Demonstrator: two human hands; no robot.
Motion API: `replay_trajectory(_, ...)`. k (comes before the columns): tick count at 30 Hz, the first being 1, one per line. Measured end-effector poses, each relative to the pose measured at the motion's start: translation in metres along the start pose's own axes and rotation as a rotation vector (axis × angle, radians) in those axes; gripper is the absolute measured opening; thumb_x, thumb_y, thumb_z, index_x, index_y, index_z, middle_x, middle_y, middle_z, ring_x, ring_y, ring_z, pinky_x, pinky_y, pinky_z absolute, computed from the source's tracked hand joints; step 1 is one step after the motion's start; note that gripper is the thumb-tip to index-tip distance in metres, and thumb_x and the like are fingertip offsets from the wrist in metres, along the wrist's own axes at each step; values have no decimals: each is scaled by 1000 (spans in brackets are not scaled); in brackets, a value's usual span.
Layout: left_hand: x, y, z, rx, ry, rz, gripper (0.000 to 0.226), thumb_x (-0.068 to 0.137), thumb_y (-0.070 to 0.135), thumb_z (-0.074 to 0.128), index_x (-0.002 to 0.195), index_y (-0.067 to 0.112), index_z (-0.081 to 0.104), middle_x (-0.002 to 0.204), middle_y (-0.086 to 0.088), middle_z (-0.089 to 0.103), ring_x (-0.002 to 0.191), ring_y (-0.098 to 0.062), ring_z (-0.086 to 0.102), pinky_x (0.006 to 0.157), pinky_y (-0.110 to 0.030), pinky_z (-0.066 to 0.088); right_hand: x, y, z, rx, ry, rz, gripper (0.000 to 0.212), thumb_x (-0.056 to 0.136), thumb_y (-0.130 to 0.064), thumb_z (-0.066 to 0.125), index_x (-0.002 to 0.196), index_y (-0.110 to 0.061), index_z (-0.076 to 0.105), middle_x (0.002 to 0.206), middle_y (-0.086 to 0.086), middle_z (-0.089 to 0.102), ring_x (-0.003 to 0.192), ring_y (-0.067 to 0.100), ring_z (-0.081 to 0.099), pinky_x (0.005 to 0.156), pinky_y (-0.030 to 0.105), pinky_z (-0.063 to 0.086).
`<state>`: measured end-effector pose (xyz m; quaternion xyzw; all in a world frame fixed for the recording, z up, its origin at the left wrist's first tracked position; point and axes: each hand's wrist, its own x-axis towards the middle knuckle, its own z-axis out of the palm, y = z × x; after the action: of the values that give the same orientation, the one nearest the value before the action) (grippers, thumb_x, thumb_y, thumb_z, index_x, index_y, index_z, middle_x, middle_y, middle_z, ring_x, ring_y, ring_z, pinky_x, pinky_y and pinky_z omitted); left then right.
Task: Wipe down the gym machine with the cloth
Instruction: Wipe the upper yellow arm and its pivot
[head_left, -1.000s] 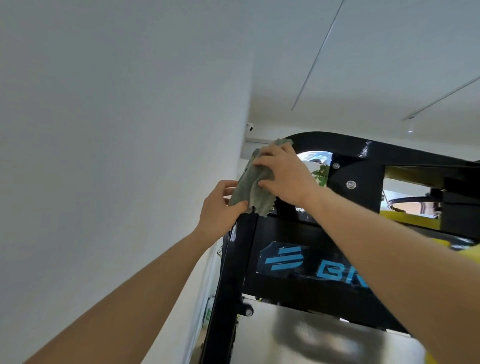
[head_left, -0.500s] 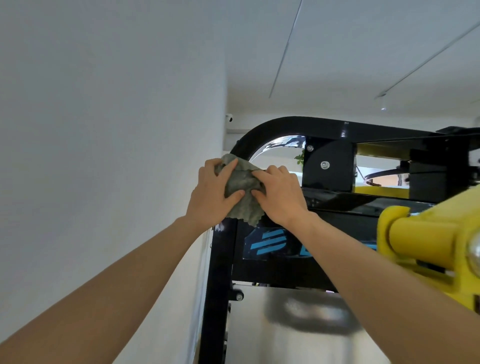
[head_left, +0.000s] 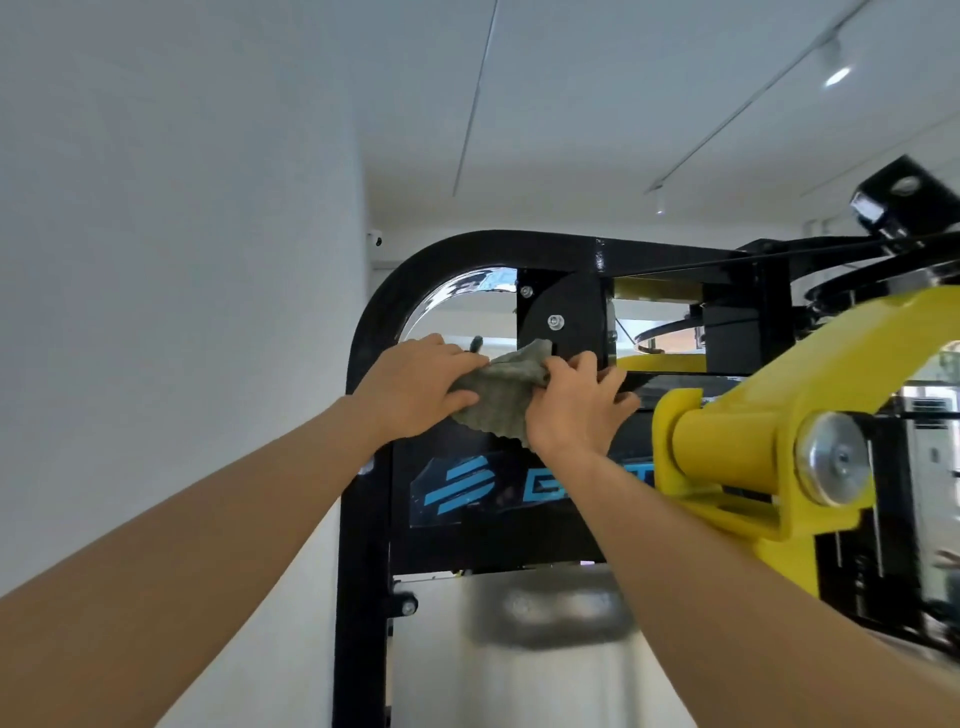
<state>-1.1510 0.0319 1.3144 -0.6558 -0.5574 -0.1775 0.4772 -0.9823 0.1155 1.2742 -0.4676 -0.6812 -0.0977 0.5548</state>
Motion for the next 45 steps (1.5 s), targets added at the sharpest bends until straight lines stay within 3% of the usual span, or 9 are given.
replay_trajectory(4,22,9,7,-143,-113,-28,49,98,45,58,145,35,50,115,4,66,109,-17,52,91,-45,49,-1,6,-1,47,-8,134,31,96,-27,58,127,-30,55,132,6,43,124,32,32,87,39,26)
replay_trajectory(7,23,14,9,-132,-96,-27,50,97,43,60,146,35,49,119,2,66,112,-19,53,93,-46,48,-1,7,2,84,31,97,38,90,-23,64,127,-27,55,131,5,43,121,30,34,91,38,29)
replay_trajectory(14,-22,6,11,81,134,3,49,95,36,66,139,16,60,129,-7,65,115,-26,59,95,-40,48,-4,0,13,296,-37,-394,51,88,-5,62,136,-21,58,137,-3,54,127,19,38,104,34,33)
replay_trajectory(22,-84,-24,25,142,430,-87,40,97,28,65,129,4,66,131,-14,64,112,-32,59,86,-42,58,-10,-33,19,276,-58,-636,50,91,-25,68,139,-21,57,133,-3,56,125,19,42,106,35,31)
replay_trajectory(28,-119,-39,28,45,450,-265,52,100,41,50,138,6,59,135,-12,62,110,-28,61,75,-38,58,-21,-70,25,382,-68,-676,49,93,-23,66,140,-21,54,135,0,51,122,20,47,107,35,28)
replay_trajectory(33,-138,-24,26,-225,428,-509,37,95,42,61,120,17,73,95,1,74,94,-18,58,78,-39,54,-37,-80,37,349,-46,-750,55,91,-23,68,144,-23,53,147,7,44,134,26,42,111,40,25)
replay_trajectory(39,-154,8,24,-657,548,-772,45,78,29,79,120,26,62,112,15,64,96,-7,60,81,-19,51,-54,-63,48,302,-42,-754,60,84,-23,77,141,-24,56,152,8,42,142,27,32,110,41,20)
replay_trajectory(42,-151,19,17,-673,643,-682,50,79,15,83,121,22,58,119,5,56,100,-7,59,79,-13,51,-52,-63,45,282,-39,-778,62,79,-24,80,138,-24,60,149,8,46,140,27,35,105,41,20)
replay_trajectory(45,-141,20,19,-623,560,-554,54,82,23,79,132,22,58,131,2,48,115,-9,56,91,-23,55,-47,-64,42,255,-46,-801,63,75,-27,82,135,-25,61,145,7,48,137,27,39,103,42,21)
